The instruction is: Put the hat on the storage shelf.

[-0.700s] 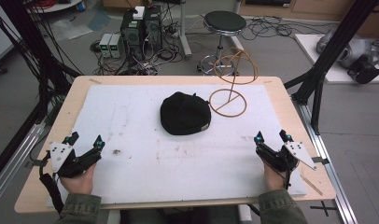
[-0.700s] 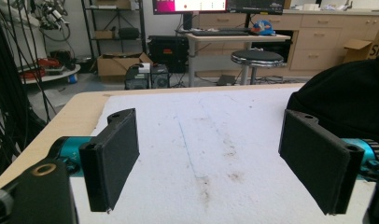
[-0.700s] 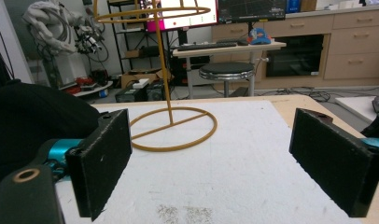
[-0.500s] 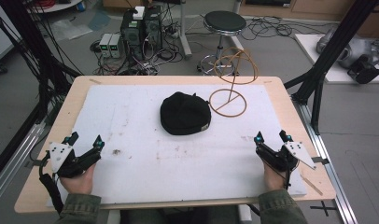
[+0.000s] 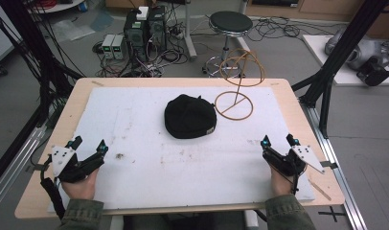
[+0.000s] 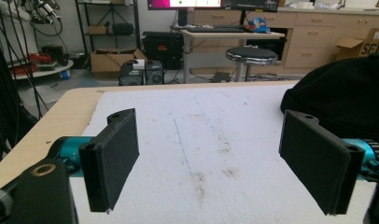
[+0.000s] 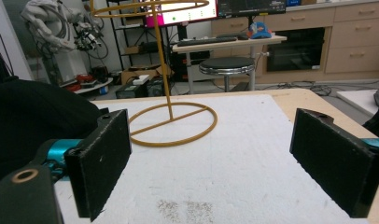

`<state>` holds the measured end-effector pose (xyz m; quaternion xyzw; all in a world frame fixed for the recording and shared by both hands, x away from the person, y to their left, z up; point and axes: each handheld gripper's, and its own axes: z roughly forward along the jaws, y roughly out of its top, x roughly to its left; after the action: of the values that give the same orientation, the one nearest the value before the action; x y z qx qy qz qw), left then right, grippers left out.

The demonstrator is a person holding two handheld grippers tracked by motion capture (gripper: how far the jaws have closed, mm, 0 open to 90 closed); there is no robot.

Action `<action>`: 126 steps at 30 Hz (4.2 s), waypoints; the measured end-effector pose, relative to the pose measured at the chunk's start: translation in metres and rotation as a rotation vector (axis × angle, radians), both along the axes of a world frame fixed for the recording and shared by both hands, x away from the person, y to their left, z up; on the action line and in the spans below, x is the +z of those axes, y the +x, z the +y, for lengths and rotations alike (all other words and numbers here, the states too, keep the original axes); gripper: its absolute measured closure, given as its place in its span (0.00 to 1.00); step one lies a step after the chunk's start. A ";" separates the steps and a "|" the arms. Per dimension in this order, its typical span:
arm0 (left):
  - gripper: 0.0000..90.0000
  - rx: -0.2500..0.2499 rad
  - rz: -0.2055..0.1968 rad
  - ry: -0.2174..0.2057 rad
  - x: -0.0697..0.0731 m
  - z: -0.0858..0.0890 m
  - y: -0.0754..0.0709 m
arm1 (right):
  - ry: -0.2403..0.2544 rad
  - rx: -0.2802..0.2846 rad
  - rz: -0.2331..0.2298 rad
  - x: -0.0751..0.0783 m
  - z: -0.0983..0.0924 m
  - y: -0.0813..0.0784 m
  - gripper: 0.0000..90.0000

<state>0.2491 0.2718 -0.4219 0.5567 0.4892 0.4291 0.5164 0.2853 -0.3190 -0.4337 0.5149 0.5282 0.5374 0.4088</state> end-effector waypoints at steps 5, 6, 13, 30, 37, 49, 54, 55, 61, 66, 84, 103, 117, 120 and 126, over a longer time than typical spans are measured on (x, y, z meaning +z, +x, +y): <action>0.23 -0.032 -0.008 0.002 0.010 -0.002 0.002 | -0.002 0.019 0.007 0.000 0.002 0.000 0.13; 0.23 -0.039 -0.016 0.000 0.012 -0.003 0.002 | -0.007 0.023 0.006 0.000 0.002 0.000 0.13; 0.23 -0.114 0.002 0.043 0.036 -0.015 0.016 | -0.012 0.029 0.016 0.000 0.003 0.002 0.13; 0.21 -0.287 0.125 0.108 0.092 -0.065 0.077 | 0.029 0.027 0.049 0.000 -0.001 0.003 0.13; 0.21 -0.337 0.182 0.184 0.100 -0.096 0.107 | 0.031 0.033 0.059 0.000 -0.002 0.004 0.13; 0.22 -0.429 0.282 0.203 0.082 -0.163 0.146 | 0.031 0.057 0.074 -0.001 -0.002 0.006 0.13; 0.23 -0.444 0.326 0.237 0.069 -0.187 0.159 | 0.028 0.058 0.071 -0.001 -0.003 0.006 0.13; 0.23 -0.444 0.326 0.237 0.069 -0.187 0.159 | 0.028 0.058 0.071 -0.001 -0.003 0.006 0.13; 0.24 -0.432 0.373 0.255 0.056 -0.195 0.169 | 0.021 0.059 0.076 -0.002 -0.003 0.008 0.13; 0.24 -0.450 0.407 0.297 0.045 -0.205 0.171 | 0.017 0.067 0.077 -0.002 -0.003 0.009 0.13; 0.57 -0.398 0.405 0.349 0.022 -0.228 0.174 | 0.021 0.089 0.091 -0.006 -0.003 0.011 0.13; 0.98 -0.426 0.349 0.320 0.013 -0.228 0.168 | 0.014 0.091 0.099 -0.006 -0.005 0.010 0.13; 0.98 -0.408 0.203 0.225 0.034 -0.212 0.158 | -0.002 0.089 0.110 -0.007 -0.003 0.010 0.13; 0.98 -0.409 0.161 0.189 0.041 -0.209 0.155 | -0.003 0.089 0.108 -0.006 -0.003 0.010 0.13; 0.98 -0.401 0.123 0.164 0.048 -0.203 0.152 | -0.004 0.089 0.105 -0.006 -0.003 0.010 0.13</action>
<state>0.4015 0.0684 -0.3735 0.7080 0.3627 0.3217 0.5135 0.2951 -0.3219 -0.4401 0.5176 0.5725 0.5262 0.3570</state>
